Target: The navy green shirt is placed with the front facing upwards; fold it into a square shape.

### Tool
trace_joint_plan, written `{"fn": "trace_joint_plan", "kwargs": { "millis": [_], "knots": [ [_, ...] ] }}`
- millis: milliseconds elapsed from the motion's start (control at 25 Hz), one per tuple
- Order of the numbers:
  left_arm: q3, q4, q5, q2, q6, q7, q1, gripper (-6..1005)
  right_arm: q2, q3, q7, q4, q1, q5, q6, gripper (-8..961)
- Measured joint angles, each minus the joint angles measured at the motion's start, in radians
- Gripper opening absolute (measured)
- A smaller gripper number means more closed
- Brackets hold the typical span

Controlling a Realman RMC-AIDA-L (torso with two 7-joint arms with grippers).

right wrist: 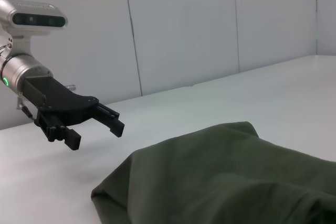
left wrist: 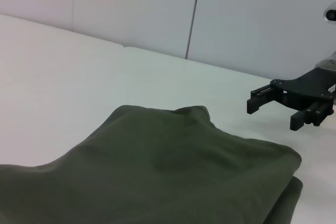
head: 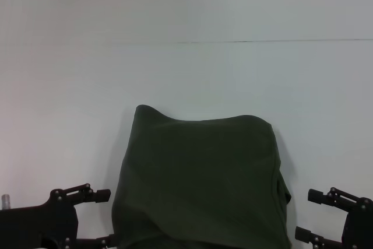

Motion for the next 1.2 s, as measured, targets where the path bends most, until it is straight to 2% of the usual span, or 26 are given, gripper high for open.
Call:
{"fn": "trace_joint_plan", "kwargs": {
  "millis": [1200],
  "knots": [
    [-0.002,-0.008,-0.018,-0.002,-0.002,0.000,-0.002,876,0.001,0.017,-0.011,0.003,0.004,0.007,-0.007,817]
  ]
}}
